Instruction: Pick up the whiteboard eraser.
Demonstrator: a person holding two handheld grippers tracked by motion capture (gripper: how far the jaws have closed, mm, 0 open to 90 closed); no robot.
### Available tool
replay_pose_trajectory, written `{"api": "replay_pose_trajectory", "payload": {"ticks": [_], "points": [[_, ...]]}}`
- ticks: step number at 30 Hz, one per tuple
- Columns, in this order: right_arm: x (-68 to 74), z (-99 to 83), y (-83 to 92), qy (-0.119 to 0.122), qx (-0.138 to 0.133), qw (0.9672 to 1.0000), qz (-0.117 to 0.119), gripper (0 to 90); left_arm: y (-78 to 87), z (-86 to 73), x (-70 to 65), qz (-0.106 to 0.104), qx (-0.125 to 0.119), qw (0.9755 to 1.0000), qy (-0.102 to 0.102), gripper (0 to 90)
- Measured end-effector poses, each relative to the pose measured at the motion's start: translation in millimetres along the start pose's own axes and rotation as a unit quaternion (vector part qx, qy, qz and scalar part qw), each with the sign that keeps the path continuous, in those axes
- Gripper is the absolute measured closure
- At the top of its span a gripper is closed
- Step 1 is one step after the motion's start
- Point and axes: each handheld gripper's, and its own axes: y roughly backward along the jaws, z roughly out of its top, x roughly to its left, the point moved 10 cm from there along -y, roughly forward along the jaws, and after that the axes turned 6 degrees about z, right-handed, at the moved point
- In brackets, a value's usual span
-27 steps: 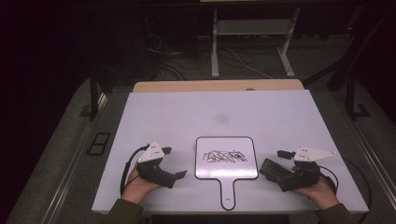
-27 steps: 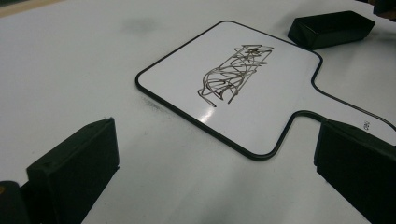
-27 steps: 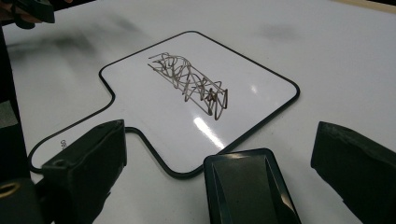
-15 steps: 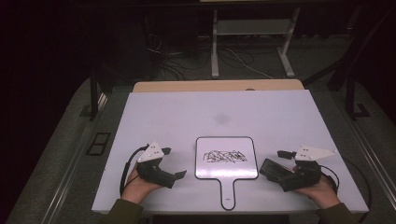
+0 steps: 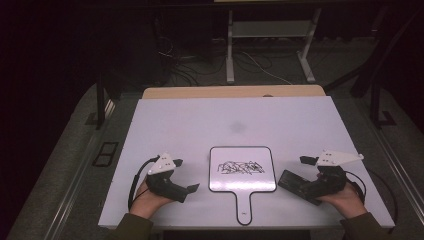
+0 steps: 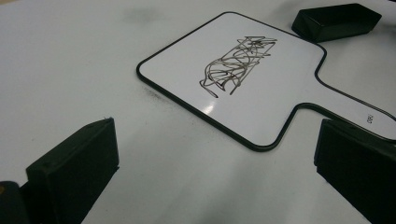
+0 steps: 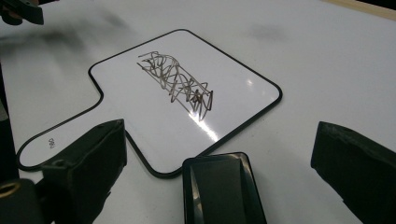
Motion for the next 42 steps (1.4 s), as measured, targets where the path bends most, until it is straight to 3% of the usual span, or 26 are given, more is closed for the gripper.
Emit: {"api": "replay_pose_trajectory", "payload": {"ticks": [10, 16, 26, 33, 42], "points": [[-8.0, 4.7, -2.7, 0.005, 0.015, 0.9999, 0.003, 2.2, 0.3, -0.3, 0.5, -0.001, -0.002, 1.0000, 0.004, 0.0], [-15.0, -1.5, -1.5, 0.004, 0.048, 0.9988, -0.005, 2.2, 0.3, -0.7, 1.0, -0.002, -0.002, 1.0000, 0.005, 0.0], [-14.5, -20.2, -4.3, 0.006, 0.106, 0.9943, 0.003, 2.2, 0.9, -2.2, 0.9, -0.005, 0.002, 1.0000, 0.001, 0.0], [-14.3, -25.2, -1.9, 0.008, 0.118, 0.9930, 0.000, 2.2, 1.6, -2.8, 1.9, -0.005, 0.001, 1.0000, 0.002, 0.0], [-12.8, -35.9, -0.3, 0.004, 0.150, 0.9887, 0.005, 5.4, 0.8, -4.0, 1.4, -0.007, 0.002, 1.0000, 0.004, 0.0]]}}
